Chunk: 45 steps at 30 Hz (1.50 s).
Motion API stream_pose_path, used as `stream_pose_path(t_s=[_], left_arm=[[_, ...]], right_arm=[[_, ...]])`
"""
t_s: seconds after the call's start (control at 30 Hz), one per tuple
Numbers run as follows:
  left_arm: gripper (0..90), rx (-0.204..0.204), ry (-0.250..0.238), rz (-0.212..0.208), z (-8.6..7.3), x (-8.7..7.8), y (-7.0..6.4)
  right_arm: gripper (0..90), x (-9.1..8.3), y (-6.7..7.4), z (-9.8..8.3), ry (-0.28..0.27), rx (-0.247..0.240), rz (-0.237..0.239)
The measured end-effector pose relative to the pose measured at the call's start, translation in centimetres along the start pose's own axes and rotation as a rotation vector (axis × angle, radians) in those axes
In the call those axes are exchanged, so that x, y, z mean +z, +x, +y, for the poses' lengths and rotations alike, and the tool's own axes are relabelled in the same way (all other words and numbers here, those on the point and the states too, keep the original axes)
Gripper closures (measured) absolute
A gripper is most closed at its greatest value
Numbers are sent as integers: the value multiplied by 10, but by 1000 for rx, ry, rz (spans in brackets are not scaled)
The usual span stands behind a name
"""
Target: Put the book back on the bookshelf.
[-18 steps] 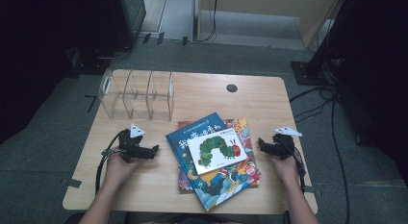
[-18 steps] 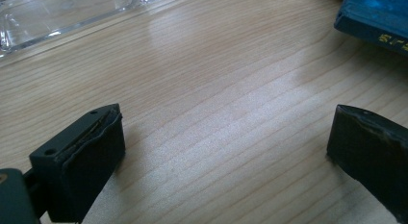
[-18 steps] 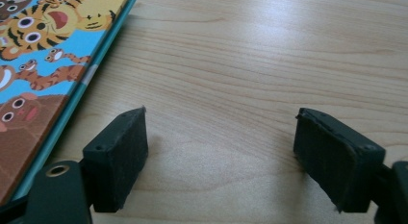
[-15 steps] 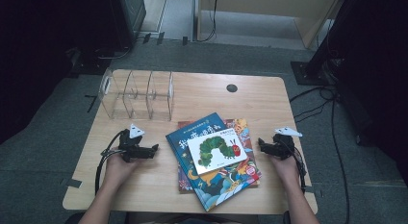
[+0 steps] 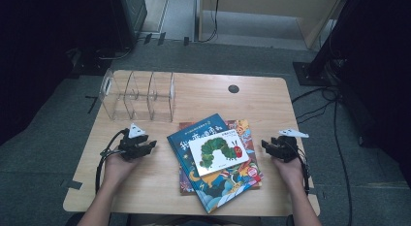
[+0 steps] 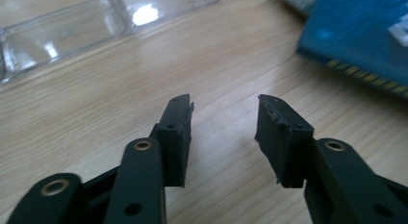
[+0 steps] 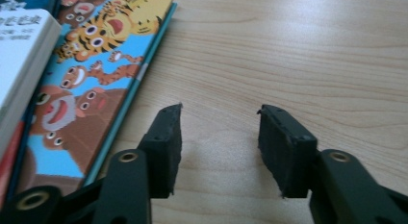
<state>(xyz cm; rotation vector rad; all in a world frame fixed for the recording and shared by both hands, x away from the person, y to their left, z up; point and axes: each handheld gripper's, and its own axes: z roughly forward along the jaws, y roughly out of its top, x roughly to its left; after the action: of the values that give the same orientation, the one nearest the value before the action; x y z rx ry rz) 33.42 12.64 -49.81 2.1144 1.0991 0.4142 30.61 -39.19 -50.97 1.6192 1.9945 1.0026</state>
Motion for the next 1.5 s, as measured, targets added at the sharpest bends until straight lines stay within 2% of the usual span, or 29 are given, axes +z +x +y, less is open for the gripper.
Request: stream_pose_path(t_s=[0.13, 0.2, 0.23, 0.27, 0.3, 0.33, 0.37, 0.4, 0.47, 0.5, 0.53, 0.57, 0.63, 0.93, 1.03, 1.17, 1.27, 1.37, 1.4, 1.47, 1.5], left_arm=[[688, 23, -10, -34, 8, -5, -5], [715, 11, -14, -69, 11, -5, -6], [735, 11, -14, -69, 11, -5, -6], [749, 3, -3, -89, 15, -5, -7], [772, -1, -1, -113, 17, -4, -8], [785, -1, -1, -113, 17, -4, -8], [817, -7, -7, -123, 20, -4, -9], [830, -7, -23, -149, 24, -4, -11], [839, -1, -30, -158, 27, -4, -12], [857, -1, -30, -164, 29, -3, -13], [880, 6, -18, -174, 33, 0, -15], [897, 6, -18, -174, 33, 0, -15], [900, 20, -2, -202, 38, 5, -18], [900, 69, 24, -244, 50, 21, -30], [900, 63, 28, -267, 52, 27, -33], [900, 71, 27, -294, 54, 31, -37], [900, 53, 29, -321, 56, 37, -40], [900, 65, 36, -324, 56, 39, -42], [893, 71, 45, -327, 56, 40, -43], [885, 70, 48, -326, 56, 40, -44], [882, 70, 48, -326, 56, 40, -44]], right_arm=[[602, -7, 4, 0, 1, 3, 10], [646, -11, 8, 0, 2, -5, 26], [646, -11, 8, 0, 2, -5, 26], [694, -16, 12, 0, -8, -1, 49], [720, -18, 14, 0, -10, 2, 50], [720, -18, 14, 0, -10, 2, 50], [770, -23, 20, -1, -4, 4, 68], [782, -25, 22, -2, -2, -3, 76], [807, -26, 25, -3, 0, -10, 78], [829, -28, 29, -4, 5, -22, 85], [878, -34, 37, -6, -14, -35, 107], [878, -34, 37, -6, -14, -35, 107], [900, -40, 47, -10, -27, -53, 134], [900, -45, 57, -18, -9, -104, 157], [894, -46, 62, -22, -2, -138, 167], [895, -45, 66, -26, 10, -142, 188], [898, -43, 68, -28, 27, -145, 209], [898, -42, 70, -29, 25, -135, 230], [894, -41, 75, -30, 19, -157, 244], [892, -40, 77, -29, 13, -183, 233], [892, -38, 77, -29, 10, -179, 236]])
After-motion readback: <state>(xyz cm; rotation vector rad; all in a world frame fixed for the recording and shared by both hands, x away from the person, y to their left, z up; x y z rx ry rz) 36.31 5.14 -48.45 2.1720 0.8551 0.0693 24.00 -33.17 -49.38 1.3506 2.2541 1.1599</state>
